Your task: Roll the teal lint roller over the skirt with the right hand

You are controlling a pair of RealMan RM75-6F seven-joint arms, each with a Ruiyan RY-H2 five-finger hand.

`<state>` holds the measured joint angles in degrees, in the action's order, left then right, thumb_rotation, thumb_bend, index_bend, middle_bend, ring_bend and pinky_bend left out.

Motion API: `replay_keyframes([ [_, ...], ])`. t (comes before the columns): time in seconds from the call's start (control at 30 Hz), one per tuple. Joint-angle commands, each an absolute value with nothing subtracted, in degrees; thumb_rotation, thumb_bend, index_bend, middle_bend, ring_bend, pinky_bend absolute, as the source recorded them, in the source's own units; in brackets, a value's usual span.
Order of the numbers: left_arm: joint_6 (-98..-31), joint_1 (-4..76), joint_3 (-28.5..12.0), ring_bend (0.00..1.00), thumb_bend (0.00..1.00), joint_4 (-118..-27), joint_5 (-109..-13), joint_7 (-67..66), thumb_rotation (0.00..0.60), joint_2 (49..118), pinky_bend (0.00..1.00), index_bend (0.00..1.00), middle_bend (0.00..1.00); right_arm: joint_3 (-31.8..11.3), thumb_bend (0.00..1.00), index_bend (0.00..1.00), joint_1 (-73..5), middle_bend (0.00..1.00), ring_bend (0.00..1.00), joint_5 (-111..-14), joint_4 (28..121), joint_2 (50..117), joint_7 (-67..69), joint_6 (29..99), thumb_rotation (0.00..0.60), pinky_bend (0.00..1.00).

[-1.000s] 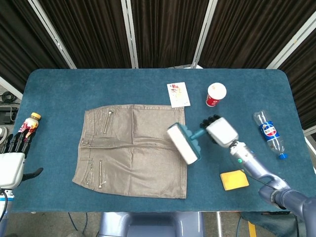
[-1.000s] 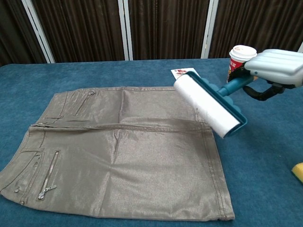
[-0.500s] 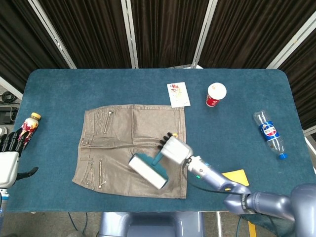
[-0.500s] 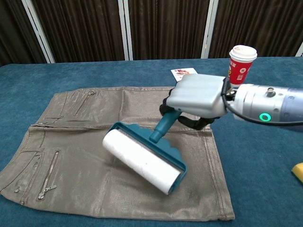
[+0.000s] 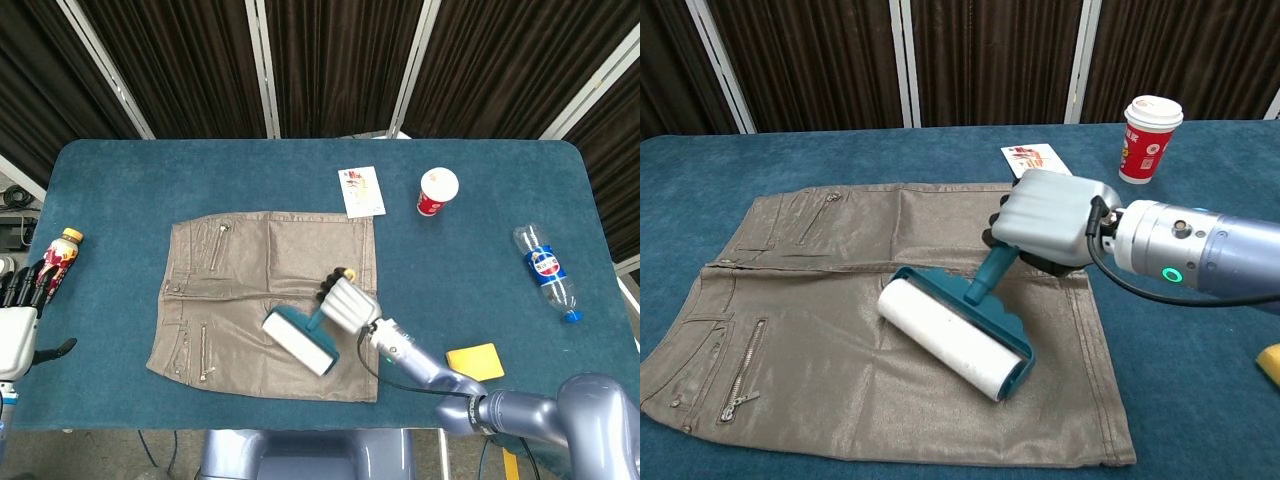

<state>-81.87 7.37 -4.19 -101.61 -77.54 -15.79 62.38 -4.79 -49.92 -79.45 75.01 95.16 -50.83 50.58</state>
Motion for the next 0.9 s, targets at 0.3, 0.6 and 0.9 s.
replay_keyframes([
  [0.3, -81.9, 7.5, -4.0, 0.00, 0.00, -102.2, -78.0, -16.0, 0.600, 62.4, 0.00, 0.00, 0.00, -5.0, 0.97, 0.48, -47.1, 0.43, 0.33, -75.8, 66.5, 91.7, -50.7, 52.4, 0.600, 0.36],
  [0.6, -81.8, 7.7, -3.8, 0.00, 0.00, -102.5, -78.4, -16.4, 0.600, 62.5, 0.00, 0.00, 0.00, -3.6, 0.98, 0.48, -47.1, 0.43, 0.33, -78.2, 67.7, 90.5, -51.3, 53.4, 0.600, 0.36],
  [0.9, -81.7, 7.7, -3.9, 0.00, 0.00, -102.4, -77.9, -16.5, 0.600, 62.6, 0.00, 0.00, 0.00, -3.2, 0.98, 0.48, -49.0, 0.43, 0.33, -79.1, 74.9, 92.5, -58.3, 52.4, 0.600, 0.36],
])
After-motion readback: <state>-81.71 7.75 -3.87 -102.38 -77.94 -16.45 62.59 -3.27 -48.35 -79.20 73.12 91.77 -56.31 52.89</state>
